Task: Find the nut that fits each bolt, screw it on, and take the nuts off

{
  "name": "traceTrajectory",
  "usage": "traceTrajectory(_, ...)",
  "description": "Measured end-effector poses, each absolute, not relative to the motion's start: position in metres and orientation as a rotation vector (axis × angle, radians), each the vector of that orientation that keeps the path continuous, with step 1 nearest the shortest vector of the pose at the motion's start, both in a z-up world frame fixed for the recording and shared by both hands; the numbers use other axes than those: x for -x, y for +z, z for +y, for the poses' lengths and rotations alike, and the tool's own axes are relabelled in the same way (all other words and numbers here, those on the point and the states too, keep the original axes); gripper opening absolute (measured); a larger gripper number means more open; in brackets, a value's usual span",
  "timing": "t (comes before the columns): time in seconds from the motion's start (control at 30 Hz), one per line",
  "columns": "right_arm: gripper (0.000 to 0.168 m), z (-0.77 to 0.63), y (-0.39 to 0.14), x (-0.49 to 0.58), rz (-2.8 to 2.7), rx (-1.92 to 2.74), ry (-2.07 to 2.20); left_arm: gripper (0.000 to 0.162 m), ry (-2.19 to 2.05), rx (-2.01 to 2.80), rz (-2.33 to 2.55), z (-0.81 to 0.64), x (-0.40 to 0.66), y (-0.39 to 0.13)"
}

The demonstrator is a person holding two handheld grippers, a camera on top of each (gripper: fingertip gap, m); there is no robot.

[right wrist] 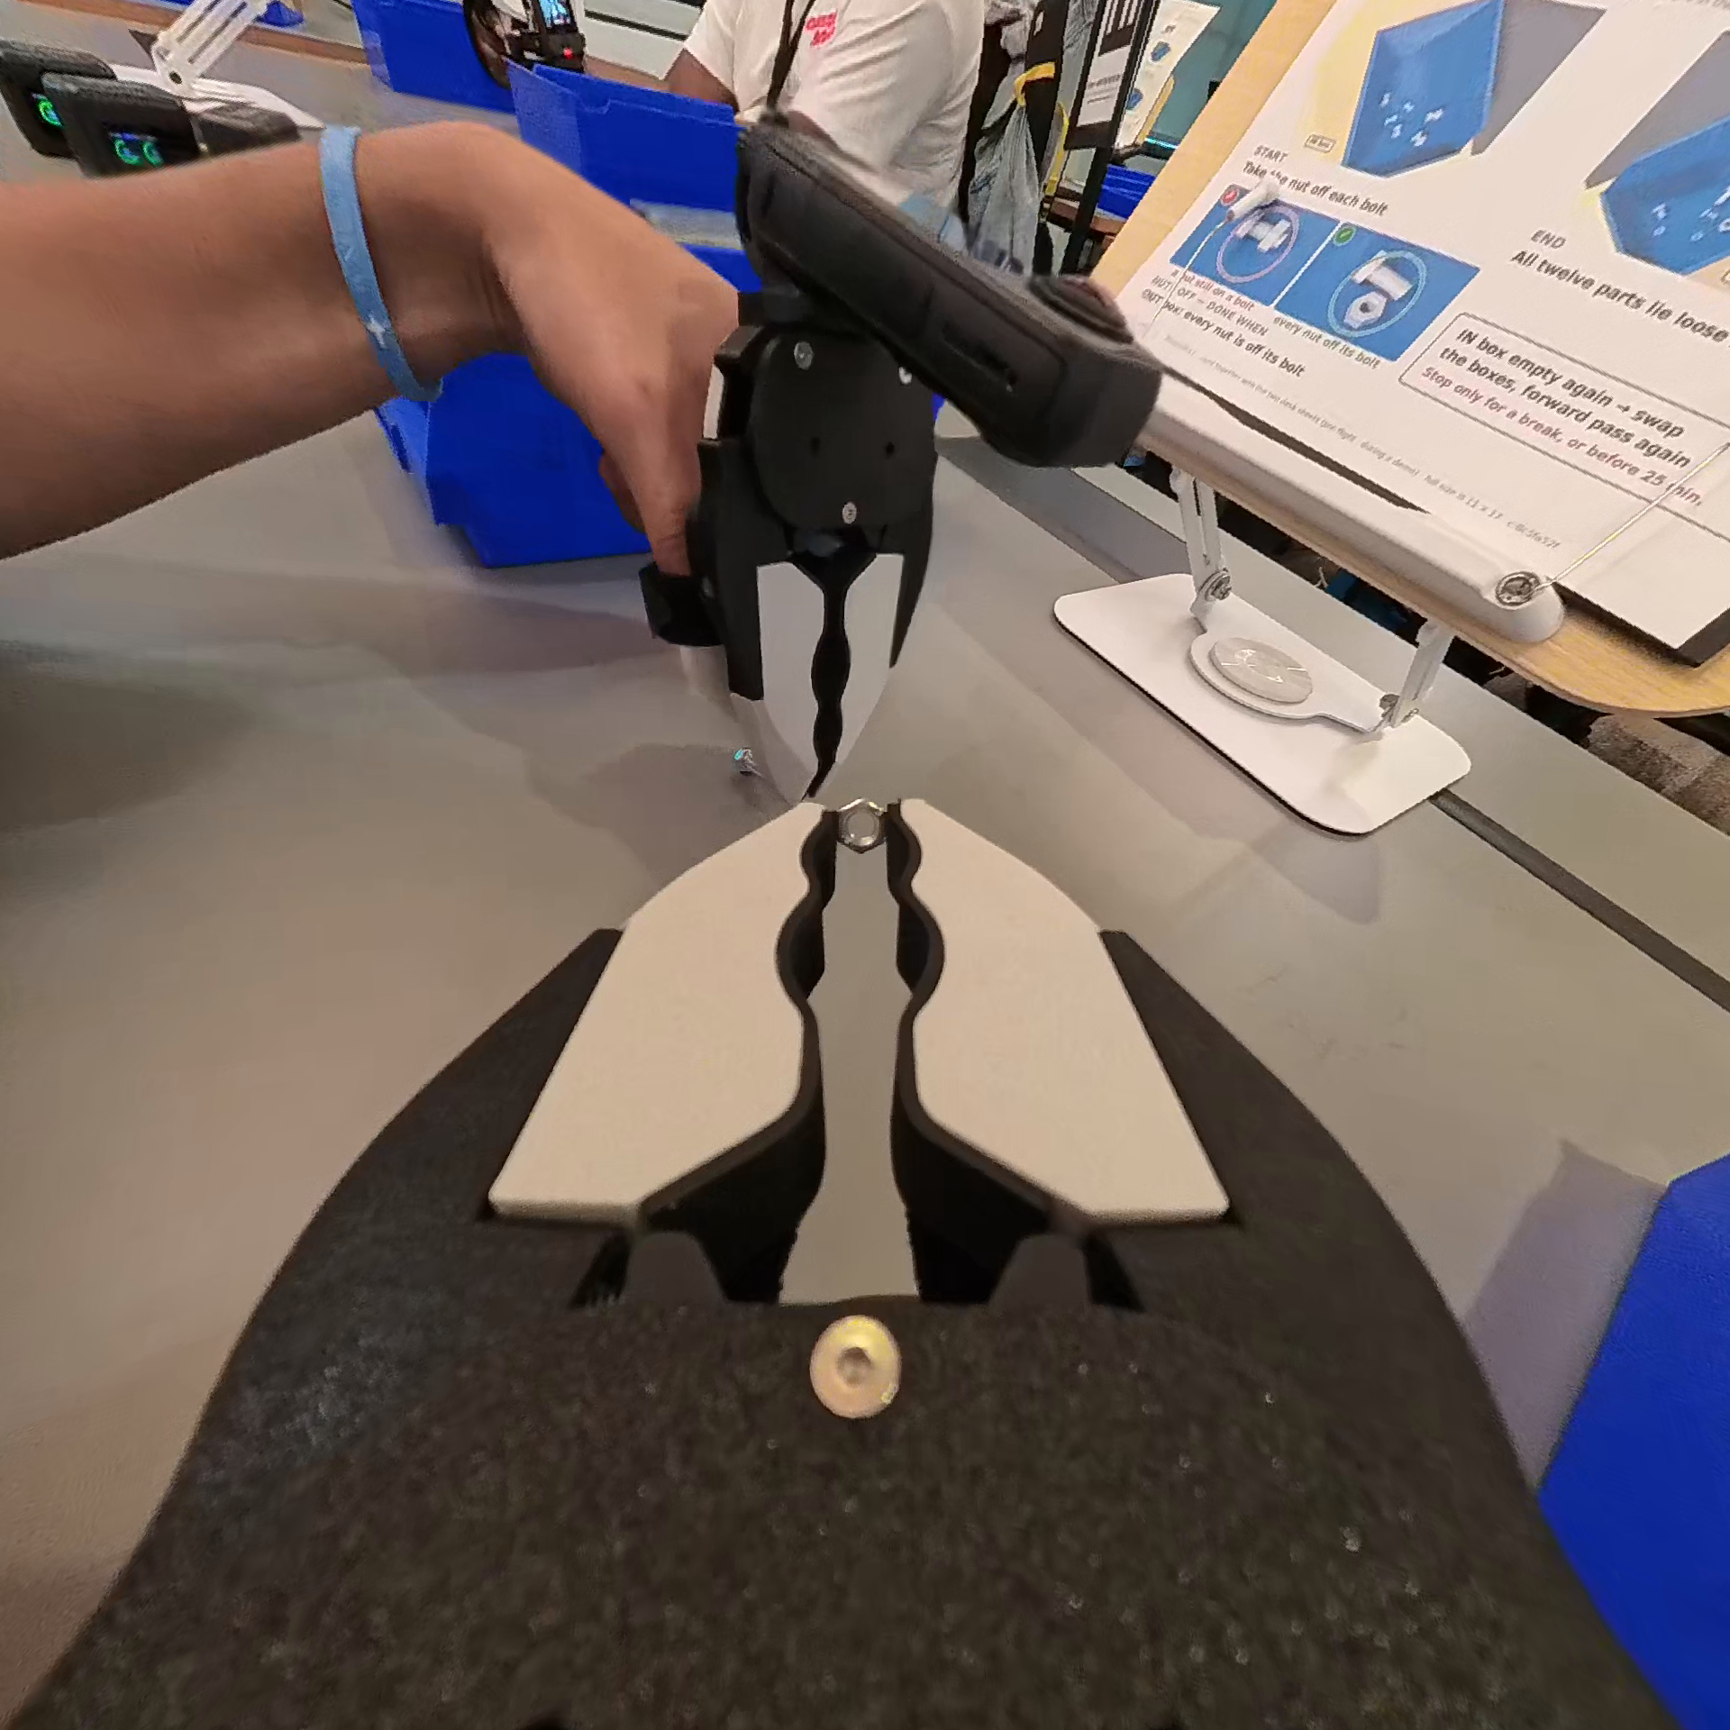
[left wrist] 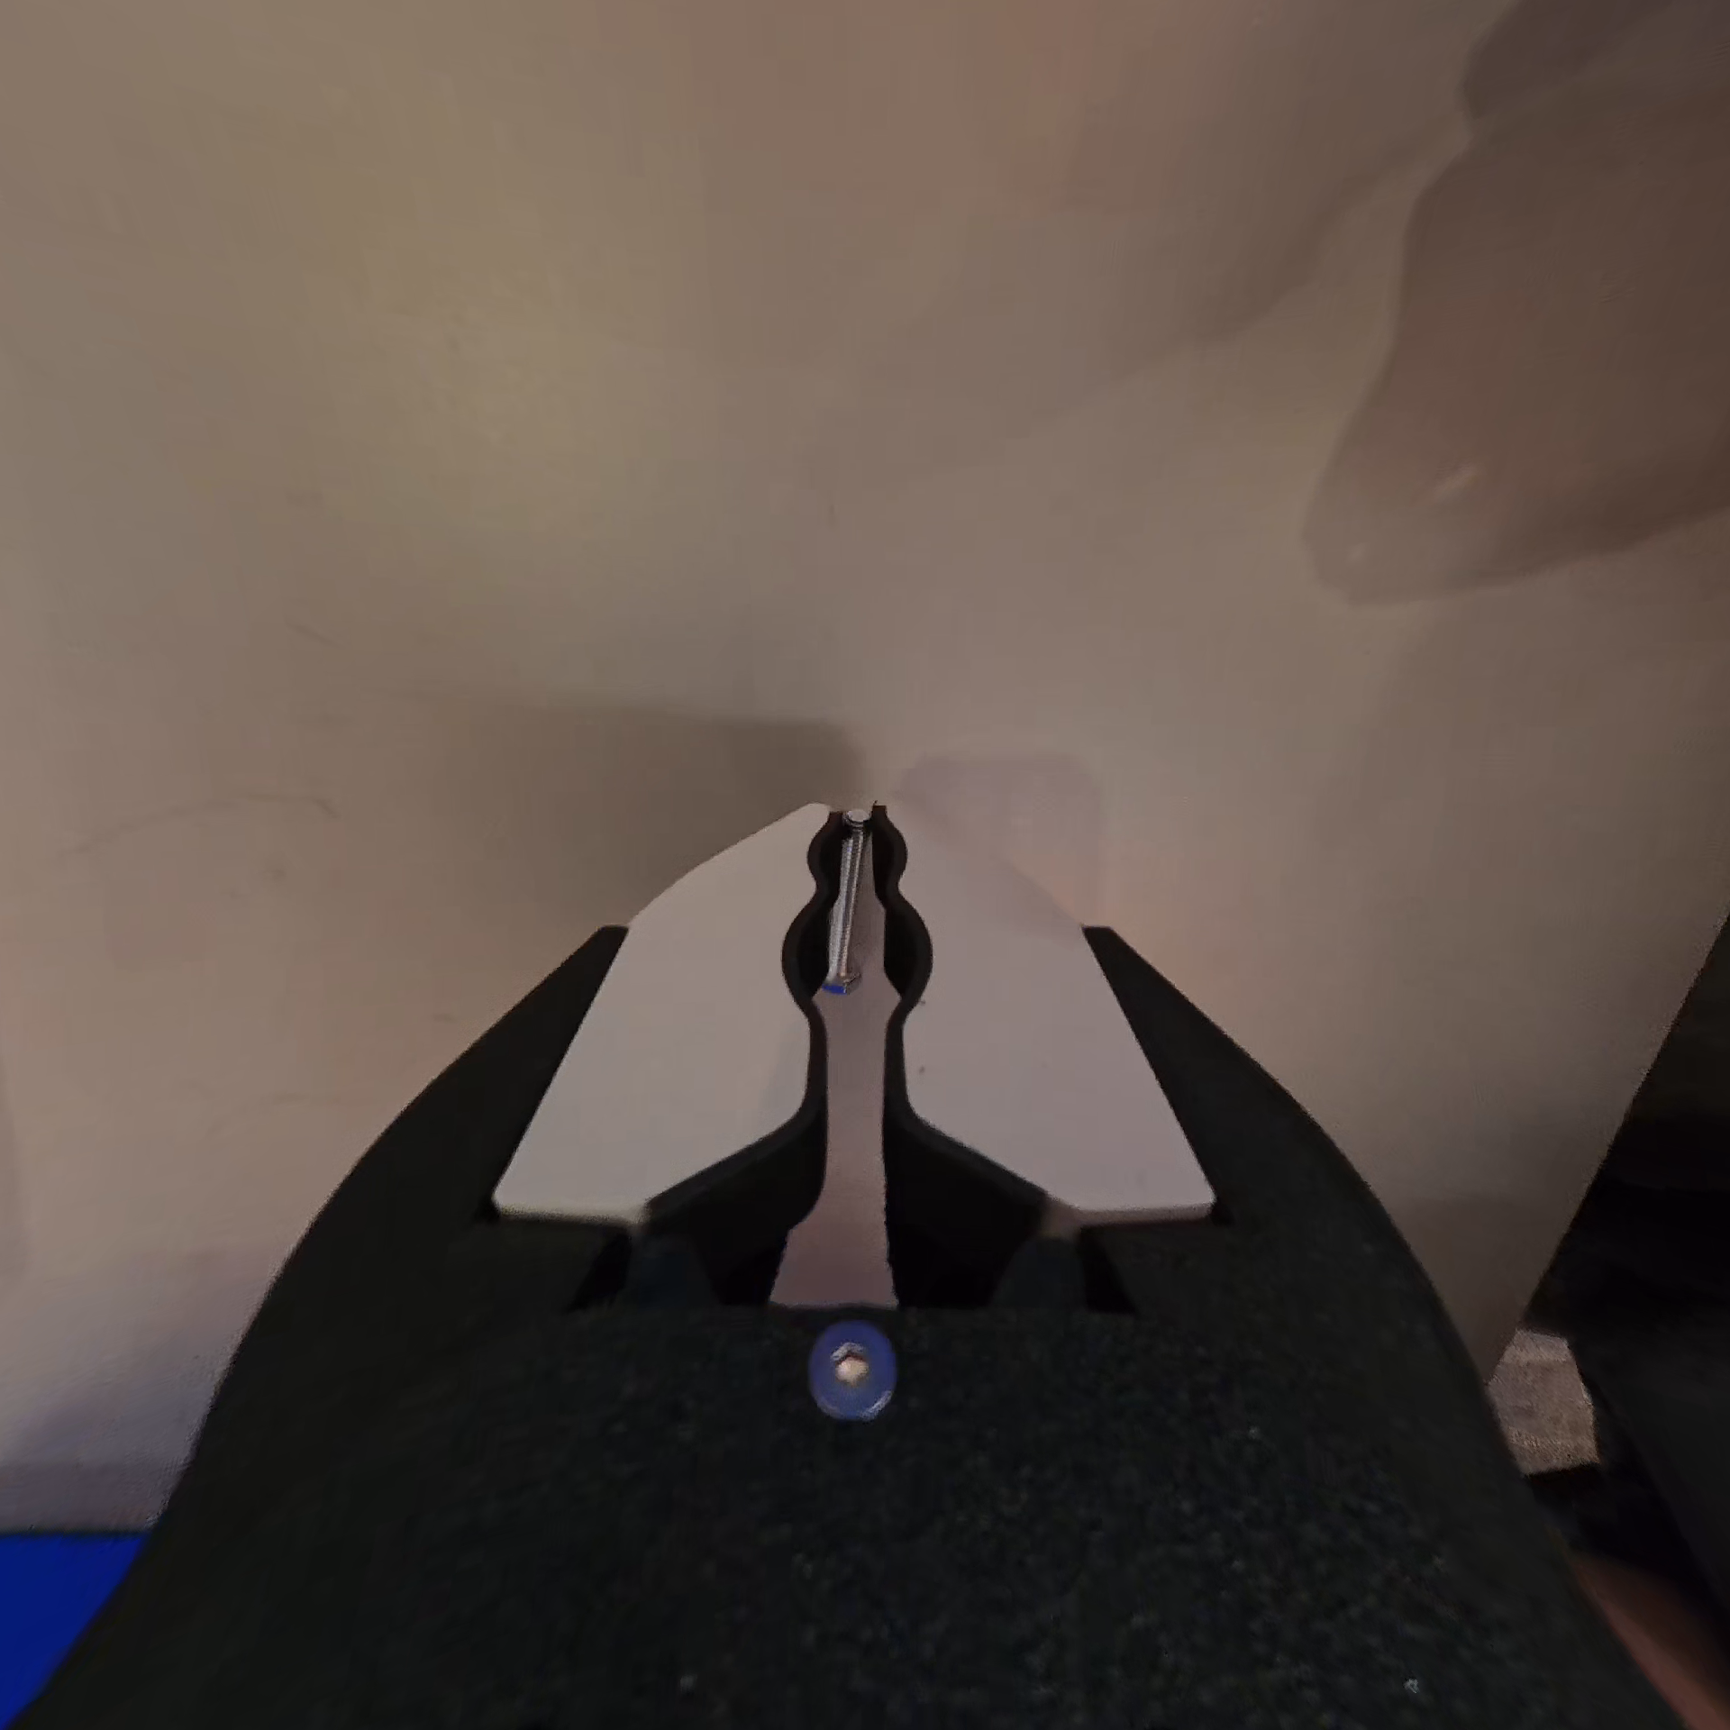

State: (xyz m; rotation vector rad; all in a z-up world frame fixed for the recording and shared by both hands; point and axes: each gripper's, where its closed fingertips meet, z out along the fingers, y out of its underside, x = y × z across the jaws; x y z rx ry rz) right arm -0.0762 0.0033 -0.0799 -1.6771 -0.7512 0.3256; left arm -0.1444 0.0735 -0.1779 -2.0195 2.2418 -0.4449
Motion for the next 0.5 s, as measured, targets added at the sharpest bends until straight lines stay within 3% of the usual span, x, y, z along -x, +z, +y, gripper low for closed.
traceTrajectory(0.03, 0.010, 0.003, -0.080, 0.076, -0.752, 1.678, 0.325, 0.008, -0.458, 2.014, 2.221, 0.073, 0.144, -0.179)
traceTrajectory(0.1, 0.010, 0.003, -0.080, 0.076, -0.753, 1.678, 0.325, 0.025, -0.486, 1.994, 2.154, 0.075, 0.145, -0.177)
traceTrajectory(0.2, 0.010, 0.003, -0.081, 0.076, -0.753, 1.678, 0.326, 0.037, -0.504, 1.913, 1.931, 0.081, 0.152, -0.161)
traceTrajectory(0.37, 0.010, 0.002, -0.083, 0.075, -0.757, 1.673, 0.343, 0.028, -0.501, 1.770, 1.629, 0.075, 0.181, -0.153)
traceTrajectory(0.5, 0.010, 0.003, -0.085, 0.074, -0.759, 1.672, 0.355, 0.033, -0.393, 1.774, 1.590, 0.085, 0.190, -0.173)
